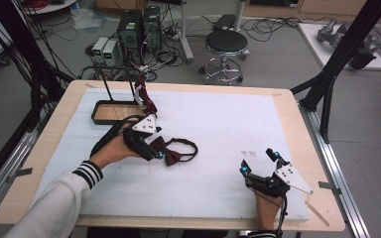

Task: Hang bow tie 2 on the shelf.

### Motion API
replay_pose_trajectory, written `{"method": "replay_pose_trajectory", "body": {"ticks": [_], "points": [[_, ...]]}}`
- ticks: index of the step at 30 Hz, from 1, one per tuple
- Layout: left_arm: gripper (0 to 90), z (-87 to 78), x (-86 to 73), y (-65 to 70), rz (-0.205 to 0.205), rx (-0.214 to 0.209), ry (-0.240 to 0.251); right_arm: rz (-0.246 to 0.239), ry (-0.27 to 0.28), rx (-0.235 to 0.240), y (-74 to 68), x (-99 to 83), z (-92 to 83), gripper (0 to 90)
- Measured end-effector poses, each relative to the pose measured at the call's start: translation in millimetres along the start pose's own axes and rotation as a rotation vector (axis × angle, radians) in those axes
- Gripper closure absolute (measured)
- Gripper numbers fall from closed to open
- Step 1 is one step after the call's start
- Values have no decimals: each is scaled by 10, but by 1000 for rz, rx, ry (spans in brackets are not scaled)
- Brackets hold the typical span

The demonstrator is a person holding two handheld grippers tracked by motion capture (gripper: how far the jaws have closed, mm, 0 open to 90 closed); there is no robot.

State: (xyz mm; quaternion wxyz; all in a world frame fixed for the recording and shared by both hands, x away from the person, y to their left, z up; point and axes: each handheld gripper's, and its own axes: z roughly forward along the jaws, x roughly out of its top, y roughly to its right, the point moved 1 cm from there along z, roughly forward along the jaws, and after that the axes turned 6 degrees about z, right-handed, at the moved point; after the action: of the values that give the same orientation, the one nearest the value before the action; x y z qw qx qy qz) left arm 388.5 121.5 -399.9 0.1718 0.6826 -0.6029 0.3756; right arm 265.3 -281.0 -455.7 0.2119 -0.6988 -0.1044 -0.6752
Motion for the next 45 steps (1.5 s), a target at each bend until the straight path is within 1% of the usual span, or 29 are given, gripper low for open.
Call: {"method": "replay_pose_trajectory", "body": {"ticks": [2,9,11,13,16,21,25,27,29,30,31,35,38,40,41,44,45], "points": [[179,39,-6,1,20,-5,-28,5,-4,0,-5,-1,-3,17],[187,141,-18,0,21,-31,-75,1,-1,-1,-1,0,-1,17],[195,160,-13,-7,30,-39,-97,1,0,0,0,0,-1,17],[214,177,-5,-19,38,-57,-107,1,0,0,0,0,-1,17],[220,208,12,-43,53,-68,-128,0,0,-1,-1,0,0,17],[225,250,19,-100,75,-95,-144,4,-3,0,-4,-1,-2,17],[239,279,9,-122,69,-121,-148,5,-3,-1,-5,0,-2,17],[250,290,2,-132,80,-138,-156,4,-4,-1,-6,0,-2,17],[250,311,-5,-136,78,-152,-158,3,-3,-1,-6,-1,-1,18],[252,317,-6,-140,87,-153,-164,1,-3,-2,-4,0,0,18],[254,327,-9,-139,85,-159,-163,0,-3,-2,-4,0,1,17],[281,367,-28,-142,99,-166,-175,0,-4,-3,-5,0,0,17],[313,381,-40,-139,105,-177,-192,-2,0,-2,1,0,1,17],[322,381,-42,-141,105,-181,-189,4,-4,-2,-5,-1,-2,17],[344,378,-43,-141,107,-182,-189,4,-3,-2,-5,-1,-2,17],[382,374,-49,-141,89,-188,-192,5,-3,-2,-6,0,-3,17],[395,369,-54,-147,95,-191,-199,2,-2,-2,-3,0,-2,17]]}}
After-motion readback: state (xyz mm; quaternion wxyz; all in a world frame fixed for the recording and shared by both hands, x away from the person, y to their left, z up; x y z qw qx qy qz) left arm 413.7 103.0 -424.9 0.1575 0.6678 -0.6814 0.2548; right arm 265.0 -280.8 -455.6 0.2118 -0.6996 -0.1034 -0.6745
